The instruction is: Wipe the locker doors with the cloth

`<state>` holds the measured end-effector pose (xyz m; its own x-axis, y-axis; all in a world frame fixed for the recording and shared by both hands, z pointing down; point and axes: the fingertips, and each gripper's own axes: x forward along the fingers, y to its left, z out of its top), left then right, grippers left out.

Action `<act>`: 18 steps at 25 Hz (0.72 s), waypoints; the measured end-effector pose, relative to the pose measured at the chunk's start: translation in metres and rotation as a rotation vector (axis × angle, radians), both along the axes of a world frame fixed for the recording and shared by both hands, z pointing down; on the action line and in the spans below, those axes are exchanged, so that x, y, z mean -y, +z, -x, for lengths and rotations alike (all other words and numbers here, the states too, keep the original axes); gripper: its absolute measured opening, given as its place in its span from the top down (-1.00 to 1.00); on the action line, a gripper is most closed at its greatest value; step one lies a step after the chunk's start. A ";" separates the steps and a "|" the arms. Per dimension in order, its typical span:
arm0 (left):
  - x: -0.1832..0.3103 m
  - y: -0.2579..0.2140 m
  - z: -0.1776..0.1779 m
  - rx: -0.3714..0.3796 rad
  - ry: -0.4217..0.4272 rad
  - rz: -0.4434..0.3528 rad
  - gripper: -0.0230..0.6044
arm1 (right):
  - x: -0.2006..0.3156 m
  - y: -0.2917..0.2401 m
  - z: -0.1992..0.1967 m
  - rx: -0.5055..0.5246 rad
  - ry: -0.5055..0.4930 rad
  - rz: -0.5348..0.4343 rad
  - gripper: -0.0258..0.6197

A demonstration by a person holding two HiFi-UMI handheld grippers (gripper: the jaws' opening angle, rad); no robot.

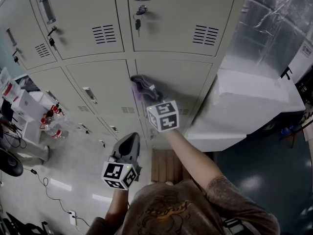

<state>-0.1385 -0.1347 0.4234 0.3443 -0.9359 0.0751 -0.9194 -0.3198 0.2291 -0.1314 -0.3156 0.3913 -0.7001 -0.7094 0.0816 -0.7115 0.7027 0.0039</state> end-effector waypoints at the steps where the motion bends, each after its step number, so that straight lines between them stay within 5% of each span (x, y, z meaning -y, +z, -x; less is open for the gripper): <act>1: 0.000 0.000 0.000 0.000 0.002 -0.001 0.93 | 0.000 0.000 -0.001 -0.001 0.005 -0.001 0.76; 18: 0.000 0.001 -0.019 -0.001 0.077 0.001 0.93 | 0.008 -0.004 -0.075 -0.035 0.132 -0.019 0.76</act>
